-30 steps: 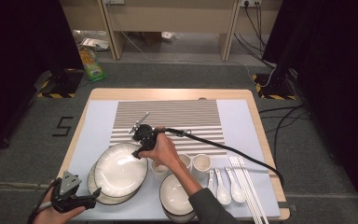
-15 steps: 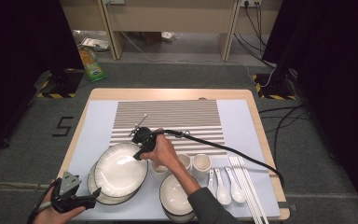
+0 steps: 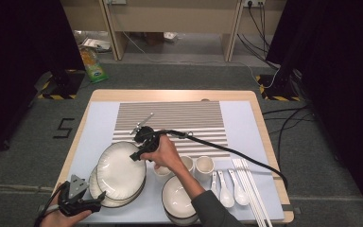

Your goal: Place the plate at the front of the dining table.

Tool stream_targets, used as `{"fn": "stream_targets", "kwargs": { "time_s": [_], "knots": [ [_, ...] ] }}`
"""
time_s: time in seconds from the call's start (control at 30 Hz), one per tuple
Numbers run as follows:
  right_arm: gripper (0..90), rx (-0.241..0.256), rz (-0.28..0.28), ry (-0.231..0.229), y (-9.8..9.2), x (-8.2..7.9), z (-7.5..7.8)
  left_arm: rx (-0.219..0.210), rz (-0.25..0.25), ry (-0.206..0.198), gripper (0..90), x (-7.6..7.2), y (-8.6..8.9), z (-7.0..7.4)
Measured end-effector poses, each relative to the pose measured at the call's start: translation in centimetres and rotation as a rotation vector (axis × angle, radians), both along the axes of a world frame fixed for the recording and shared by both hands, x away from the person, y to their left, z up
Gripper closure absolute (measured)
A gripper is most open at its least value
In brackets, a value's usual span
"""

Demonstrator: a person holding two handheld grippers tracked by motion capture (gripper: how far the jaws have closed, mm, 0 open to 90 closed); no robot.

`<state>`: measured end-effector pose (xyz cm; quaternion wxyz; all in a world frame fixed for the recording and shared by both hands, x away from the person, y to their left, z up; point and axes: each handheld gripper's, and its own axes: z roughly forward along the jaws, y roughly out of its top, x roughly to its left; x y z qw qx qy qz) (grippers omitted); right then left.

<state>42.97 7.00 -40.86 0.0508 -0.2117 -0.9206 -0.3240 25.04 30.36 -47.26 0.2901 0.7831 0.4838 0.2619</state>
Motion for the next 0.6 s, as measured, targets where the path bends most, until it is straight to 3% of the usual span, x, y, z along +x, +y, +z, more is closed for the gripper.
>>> {"fn": "stream_targets", "kwargs": {
  "time_s": [0.27,0.43,0.6],
  "knots": [
    [64.5,0.021,-0.021,0.036,0.12,0.12,-0.45,-0.013,0.011,-0.003,10.6,0.12,0.09,-0.15],
    [67.5,0.041,-0.045,0.058,0.01,0.09,-0.76,-0.001,0.008,0.002,10.4,0.09,0.02,-0.09],
    [73.9,0.115,-0.059,0.068,-0.32,-0.23,-0.32,0.003,0.016,0.003,10.4,0.18,0.08,-0.28]
  ]
}}
